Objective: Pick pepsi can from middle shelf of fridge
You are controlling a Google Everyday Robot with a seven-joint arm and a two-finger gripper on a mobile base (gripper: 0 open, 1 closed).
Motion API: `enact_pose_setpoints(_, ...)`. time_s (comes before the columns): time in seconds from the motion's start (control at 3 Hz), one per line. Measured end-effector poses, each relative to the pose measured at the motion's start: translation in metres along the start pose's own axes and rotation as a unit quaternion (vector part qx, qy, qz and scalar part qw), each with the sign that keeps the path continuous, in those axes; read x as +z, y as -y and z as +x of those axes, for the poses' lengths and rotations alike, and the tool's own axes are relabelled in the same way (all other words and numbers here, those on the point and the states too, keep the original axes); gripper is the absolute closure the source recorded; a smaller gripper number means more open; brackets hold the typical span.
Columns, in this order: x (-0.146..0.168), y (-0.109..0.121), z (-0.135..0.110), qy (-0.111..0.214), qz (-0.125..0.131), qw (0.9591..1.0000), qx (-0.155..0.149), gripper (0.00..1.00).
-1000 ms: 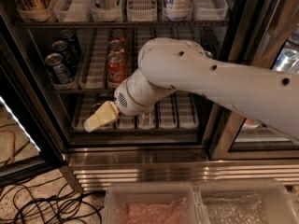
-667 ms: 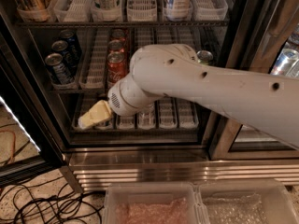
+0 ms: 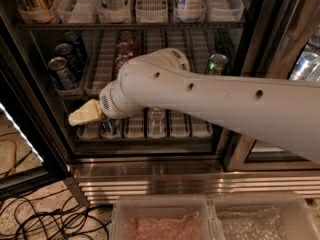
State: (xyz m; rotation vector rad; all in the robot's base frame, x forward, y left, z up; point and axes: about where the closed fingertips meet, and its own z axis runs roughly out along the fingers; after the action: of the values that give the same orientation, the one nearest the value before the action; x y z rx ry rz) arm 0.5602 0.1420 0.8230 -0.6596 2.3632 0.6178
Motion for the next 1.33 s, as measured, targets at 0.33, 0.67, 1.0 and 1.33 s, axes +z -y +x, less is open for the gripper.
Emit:
enact_pose_setpoints(0.33,0.0,0.0,0.0,0.0,0.0,1.0,0.0,0.0)
enact_pose_setpoints(0.67,0.007,-0.007,-0.012,0.022,0.005,0.9997,-0.013,0.0)
enact_pose_setpoints(1.0,0.029,-0.016,-0.032,0.036,0.001,0.9991,-0.024,0.0)
enact_pose_setpoints(1.33,0.047,-0.026,-0.046,0.041,-0.006,0.9986,-0.032,0.06)
